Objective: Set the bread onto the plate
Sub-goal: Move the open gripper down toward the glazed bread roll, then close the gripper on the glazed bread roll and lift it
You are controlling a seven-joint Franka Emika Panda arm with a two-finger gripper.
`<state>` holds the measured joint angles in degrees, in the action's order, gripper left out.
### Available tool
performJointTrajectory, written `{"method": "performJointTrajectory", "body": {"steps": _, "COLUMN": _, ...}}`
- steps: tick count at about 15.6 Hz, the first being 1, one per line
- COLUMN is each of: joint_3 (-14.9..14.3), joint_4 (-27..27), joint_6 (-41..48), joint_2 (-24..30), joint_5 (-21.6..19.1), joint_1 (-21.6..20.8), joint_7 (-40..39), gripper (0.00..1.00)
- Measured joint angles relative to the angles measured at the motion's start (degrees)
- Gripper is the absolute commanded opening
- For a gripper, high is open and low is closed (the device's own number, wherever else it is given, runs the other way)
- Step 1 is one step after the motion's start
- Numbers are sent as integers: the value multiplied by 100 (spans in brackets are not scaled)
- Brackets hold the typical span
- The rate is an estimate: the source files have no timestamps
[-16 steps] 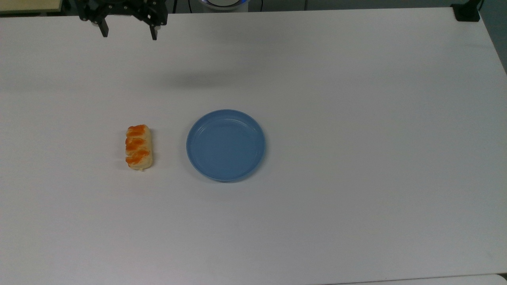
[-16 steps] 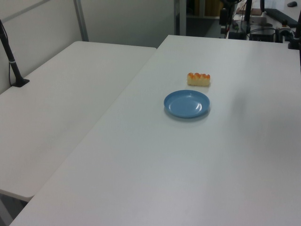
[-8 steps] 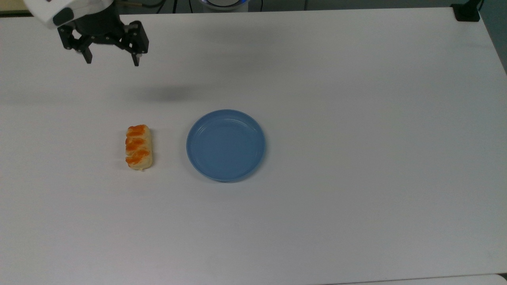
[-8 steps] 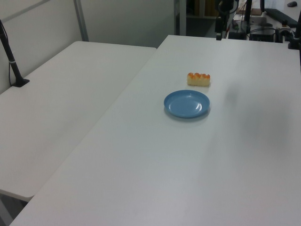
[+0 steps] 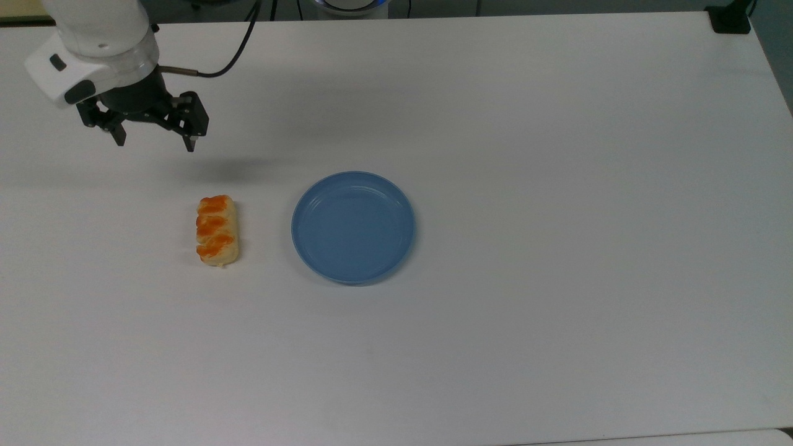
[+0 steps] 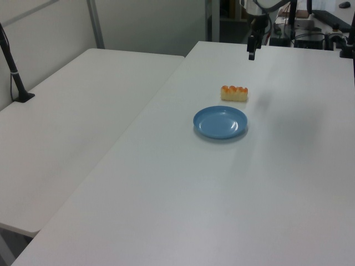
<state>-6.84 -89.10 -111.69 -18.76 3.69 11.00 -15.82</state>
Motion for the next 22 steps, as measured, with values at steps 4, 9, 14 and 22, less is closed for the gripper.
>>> {"method": "performJointTrajectory", "body": {"steps": 4, "joint_3": -1, "joint_4": 0, "joint_6": -249, "joint_2": -195, "joint_5": 0, "joint_1": 147, "joint_7": -90, "gripper": 100}}
{"method": "performJointTrajectory", "body": {"steps": 9, "joint_3": 0, "joint_4": -3, "joint_6": -485, "joint_2": -490, "joint_5": 0, "joint_1": 236, "joint_7": -251, "gripper": 100}}
{"method": "performJointTrajectory", "body": {"steps": 14, "joint_3": 29, "joint_4": -1, "joint_6": -659, "joint_2": -839, "joint_5": -2, "joint_1": 216, "joint_7": -255, "gripper": 100}}
{"method": "performJointTrajectory", "body": {"steps": 22, "joint_3": 142, "joint_4": -2, "joint_6": -842, "joint_2": -1090, "joint_5": -14, "joint_1": -260, "joint_7": 871, "gripper": 100}}
